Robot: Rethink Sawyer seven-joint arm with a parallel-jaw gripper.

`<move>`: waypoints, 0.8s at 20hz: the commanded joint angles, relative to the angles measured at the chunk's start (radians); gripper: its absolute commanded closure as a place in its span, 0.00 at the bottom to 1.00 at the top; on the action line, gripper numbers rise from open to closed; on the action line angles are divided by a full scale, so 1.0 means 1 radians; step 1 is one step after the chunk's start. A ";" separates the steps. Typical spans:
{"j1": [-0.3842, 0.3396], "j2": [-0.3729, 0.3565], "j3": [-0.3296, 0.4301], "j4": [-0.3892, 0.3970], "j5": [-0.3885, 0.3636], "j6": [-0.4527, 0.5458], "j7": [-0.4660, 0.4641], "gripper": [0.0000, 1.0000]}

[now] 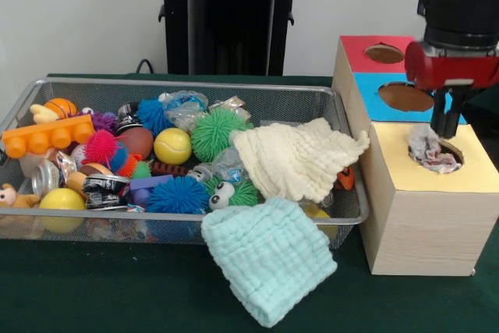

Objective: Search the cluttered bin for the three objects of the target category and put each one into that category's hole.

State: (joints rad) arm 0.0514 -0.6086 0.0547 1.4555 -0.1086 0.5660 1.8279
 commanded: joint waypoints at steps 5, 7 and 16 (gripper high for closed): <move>-0.007 -0.189 0.069 -0.068 0.072 0.556 0.023 1.00; -0.012 -0.197 0.078 -0.087 0.080 0.600 0.026 1.00; -0.013 -0.180 0.080 -0.098 0.065 0.575 0.017 1.00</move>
State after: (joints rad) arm 0.0538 -0.8065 0.0550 1.3572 -0.0478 1.1354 1.8279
